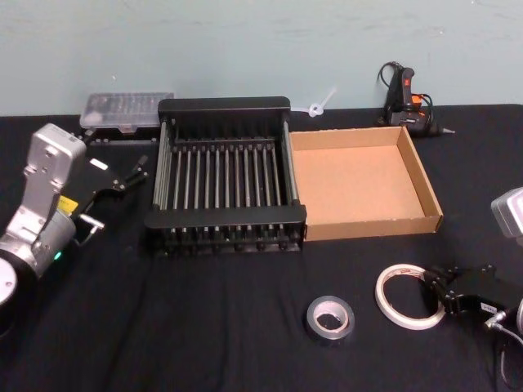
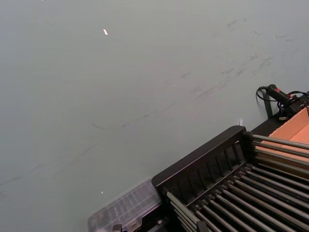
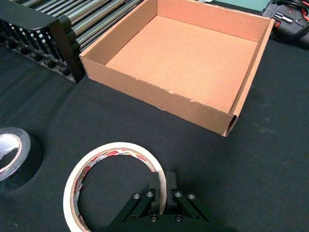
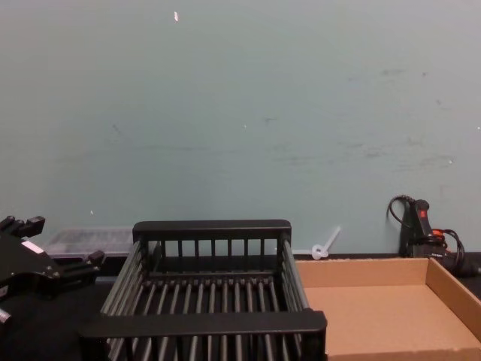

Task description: Pick up the white tape and place it into the black box , Pick up the silver tape and place it into the brown box.

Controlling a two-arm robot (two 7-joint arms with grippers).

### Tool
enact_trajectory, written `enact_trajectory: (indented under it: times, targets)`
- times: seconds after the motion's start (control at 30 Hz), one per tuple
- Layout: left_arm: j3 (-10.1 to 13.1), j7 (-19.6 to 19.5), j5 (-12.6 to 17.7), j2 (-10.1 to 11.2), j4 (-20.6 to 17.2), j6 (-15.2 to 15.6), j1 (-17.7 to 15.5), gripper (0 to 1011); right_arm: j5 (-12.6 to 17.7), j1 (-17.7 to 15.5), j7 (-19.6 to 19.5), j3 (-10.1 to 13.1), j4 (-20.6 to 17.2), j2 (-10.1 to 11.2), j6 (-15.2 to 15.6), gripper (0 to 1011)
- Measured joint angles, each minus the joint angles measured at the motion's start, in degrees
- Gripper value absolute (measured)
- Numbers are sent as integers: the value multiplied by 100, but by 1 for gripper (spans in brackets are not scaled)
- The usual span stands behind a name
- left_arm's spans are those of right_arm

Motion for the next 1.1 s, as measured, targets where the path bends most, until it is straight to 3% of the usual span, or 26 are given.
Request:
enact_trajectory:
  times: [0.53, 0.87, 1.1]
  targets:
    - [0, 0, 0, 0, 0, 0, 0, 1002, -2, 0, -1, 0, 0, -1, -15, 82]
    - [0, 0, 0, 0, 0, 0, 0, 1002, 8, -17, -2, 88, -142, -42, -245, 81]
    - [0, 0, 0, 0, 0, 0, 0, 1001, 48, 175, 10, 102, -201, -181, -455, 81]
